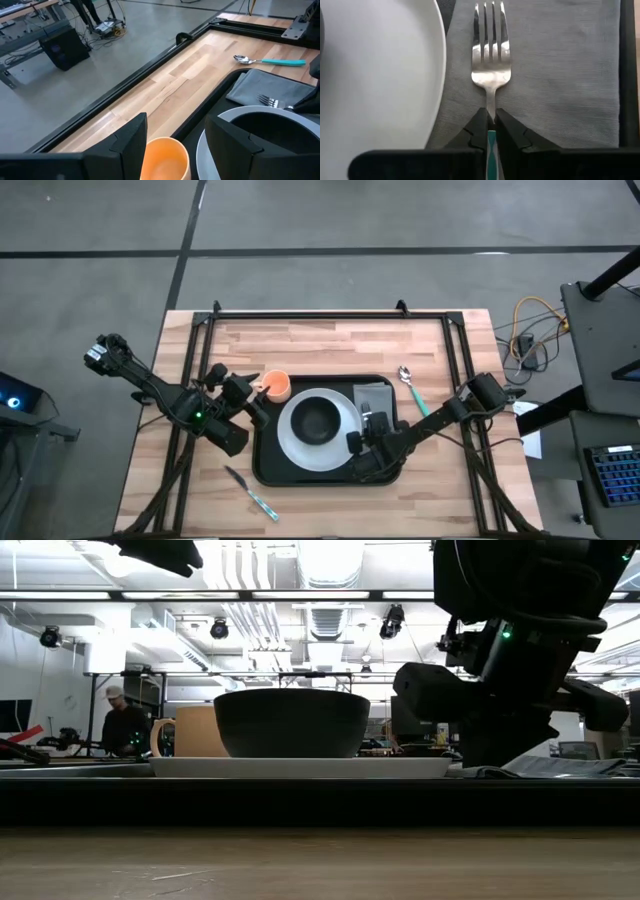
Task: Set up tray
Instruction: Put the blue knife on the gray napkin to the right of the blue fork
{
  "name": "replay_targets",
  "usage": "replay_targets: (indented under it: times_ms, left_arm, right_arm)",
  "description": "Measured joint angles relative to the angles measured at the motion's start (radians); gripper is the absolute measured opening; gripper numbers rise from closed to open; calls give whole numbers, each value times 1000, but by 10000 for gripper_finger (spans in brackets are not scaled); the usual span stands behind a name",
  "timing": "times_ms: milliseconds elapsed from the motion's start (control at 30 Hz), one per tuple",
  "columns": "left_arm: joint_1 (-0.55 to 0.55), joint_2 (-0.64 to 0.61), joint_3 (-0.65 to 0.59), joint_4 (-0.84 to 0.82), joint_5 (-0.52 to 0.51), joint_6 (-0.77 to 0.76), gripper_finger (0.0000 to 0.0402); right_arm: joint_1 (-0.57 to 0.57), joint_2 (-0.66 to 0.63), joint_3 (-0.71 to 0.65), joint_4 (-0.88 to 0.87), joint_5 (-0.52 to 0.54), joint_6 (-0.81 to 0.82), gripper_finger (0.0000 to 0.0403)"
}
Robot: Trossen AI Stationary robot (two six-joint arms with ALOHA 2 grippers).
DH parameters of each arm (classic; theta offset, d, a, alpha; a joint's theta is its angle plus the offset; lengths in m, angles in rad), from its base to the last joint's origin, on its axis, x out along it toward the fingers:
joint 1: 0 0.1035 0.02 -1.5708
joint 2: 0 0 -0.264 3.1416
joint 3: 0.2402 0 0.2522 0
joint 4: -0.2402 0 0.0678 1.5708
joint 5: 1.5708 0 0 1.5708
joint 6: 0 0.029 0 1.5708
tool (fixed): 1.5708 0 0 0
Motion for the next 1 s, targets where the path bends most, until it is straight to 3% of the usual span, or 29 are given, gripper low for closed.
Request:
replay_targets:
  times_ms: [600,1000]
  left_arm:
    - [0,1,-1,0,26,0,180]
    - [0,1,-2,0,26,28,180]
  right_arm:
    - [-100,-53,-1,-31,81,-2,13]
    - [-146,-53,-70,138,111,-31,13]
